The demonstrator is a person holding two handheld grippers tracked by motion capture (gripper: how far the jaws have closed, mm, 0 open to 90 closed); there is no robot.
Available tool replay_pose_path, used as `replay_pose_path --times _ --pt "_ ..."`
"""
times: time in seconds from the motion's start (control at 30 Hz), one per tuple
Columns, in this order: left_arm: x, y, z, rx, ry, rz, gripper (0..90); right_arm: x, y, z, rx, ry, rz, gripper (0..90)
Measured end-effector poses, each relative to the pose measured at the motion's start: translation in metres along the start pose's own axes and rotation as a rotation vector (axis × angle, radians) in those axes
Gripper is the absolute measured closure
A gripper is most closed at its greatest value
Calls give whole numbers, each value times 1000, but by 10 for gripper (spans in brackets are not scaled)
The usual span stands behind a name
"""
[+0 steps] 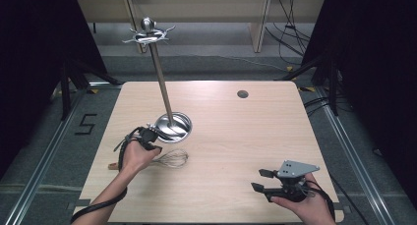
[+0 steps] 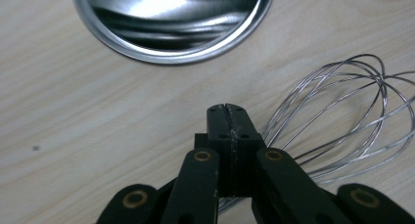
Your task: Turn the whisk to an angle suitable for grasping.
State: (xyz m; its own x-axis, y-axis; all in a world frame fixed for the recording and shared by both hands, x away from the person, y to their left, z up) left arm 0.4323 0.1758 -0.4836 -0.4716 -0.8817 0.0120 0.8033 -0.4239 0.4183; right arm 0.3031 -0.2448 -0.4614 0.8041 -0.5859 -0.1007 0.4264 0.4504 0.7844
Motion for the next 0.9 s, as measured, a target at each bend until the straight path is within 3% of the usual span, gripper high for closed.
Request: replay_pose_path --times 0.17,0.23,0.3,0.37,0.4,0.53,0.63,0.67,0.7,0.73,0.77,0.8,0.87,0.9 --pt "5 -9 -1 -25 -48 -17 891 0 -1 1 -12 8 -29 446" --pt "6 -15 1 -32 -66 -18 891 2 -1 0 -9 4 5 446" --pt "7 -20 5 -42 -80 -29 891 0 -1 -1 -6 9 -1 445" --pt "10 -29 9 -57 -105 -39 891 -1 0 -1 -9 9 1 444" --pt "10 -34 11 -67 -124 -64 891 -1 -1 -1 -10 6 1 442" --pt "10 -60 21 -114 -169 -72 891 0 -1 -1 -20 10 7 441" --pt "5 -77 30 -155 -173 -72 891 -1 -1 -2 -20 11 9 439" --pt "1 -84 33 -158 -166 -78 890 -3 -2 -2 -27 22 -12 438" --pt "0 -90 36 -168 -175 -38 890 -2 -2 -3 -24 17 0 438" --pt "-8 -97 40 -162 -160 -81 889 -1 -1 -3 -25 14 9 436" --pt "-8 -97 40 -162 -160 -81 888 -2 -1 -3 -27 16 7 436" --pt "-13 -107 46 -153 -166 -32 886 -2 -2 -3 -36 26 4 435" --pt "-20 -110 50 -143 -151 -51 878 -2 -2 -4 -32 23 4 435" --pt "-23 -112 54 -134 -152 -36 861 -2 -1 -3 -36 24 5 435"
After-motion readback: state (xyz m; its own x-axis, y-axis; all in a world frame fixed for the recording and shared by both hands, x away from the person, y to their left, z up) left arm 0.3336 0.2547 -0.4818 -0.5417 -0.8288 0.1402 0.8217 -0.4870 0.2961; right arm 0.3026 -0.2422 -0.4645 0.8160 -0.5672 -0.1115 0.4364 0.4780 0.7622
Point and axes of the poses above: each handheld gripper's, and its own axes: z roughly backward along the jaws, y roughly out of its top, x roughly to its right, the point moved 1 cm from there along -z, roughly forward along the jaws, and after that the axes turned 3 degrees about -x, right-handed, at the moved point
